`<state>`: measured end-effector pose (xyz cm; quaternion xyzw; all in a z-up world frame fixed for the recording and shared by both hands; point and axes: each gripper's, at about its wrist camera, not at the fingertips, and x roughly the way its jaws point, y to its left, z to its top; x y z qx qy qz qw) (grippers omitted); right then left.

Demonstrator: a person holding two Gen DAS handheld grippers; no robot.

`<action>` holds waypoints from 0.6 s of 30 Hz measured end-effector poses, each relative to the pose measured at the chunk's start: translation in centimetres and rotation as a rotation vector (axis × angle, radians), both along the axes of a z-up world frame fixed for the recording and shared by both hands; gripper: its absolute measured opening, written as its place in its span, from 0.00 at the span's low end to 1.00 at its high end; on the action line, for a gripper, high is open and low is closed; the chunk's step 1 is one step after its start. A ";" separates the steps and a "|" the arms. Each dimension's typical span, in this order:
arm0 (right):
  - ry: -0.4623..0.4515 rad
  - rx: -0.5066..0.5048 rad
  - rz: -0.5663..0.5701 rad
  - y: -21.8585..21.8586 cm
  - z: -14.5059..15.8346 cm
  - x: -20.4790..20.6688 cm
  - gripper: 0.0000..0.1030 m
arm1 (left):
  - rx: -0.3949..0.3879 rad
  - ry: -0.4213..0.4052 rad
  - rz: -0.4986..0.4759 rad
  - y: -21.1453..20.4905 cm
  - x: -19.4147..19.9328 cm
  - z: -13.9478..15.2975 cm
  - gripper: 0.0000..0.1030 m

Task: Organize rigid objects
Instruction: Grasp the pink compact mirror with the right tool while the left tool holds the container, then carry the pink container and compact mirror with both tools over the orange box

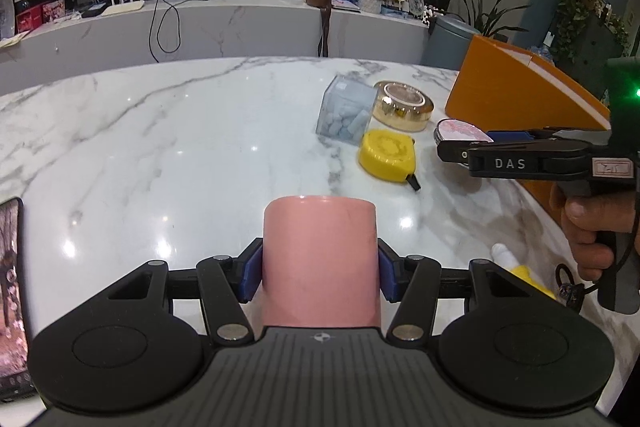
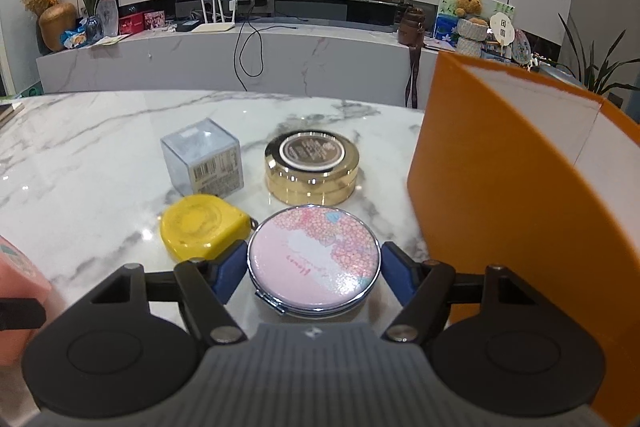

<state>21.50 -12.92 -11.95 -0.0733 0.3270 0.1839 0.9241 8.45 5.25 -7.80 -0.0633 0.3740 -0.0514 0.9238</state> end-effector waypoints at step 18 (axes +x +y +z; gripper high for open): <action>-0.008 0.156 0.045 -4.4 8.0 -0.9 0.69 | 0.076 -0.025 -0.037 -1.4 2.2 4.8 0.61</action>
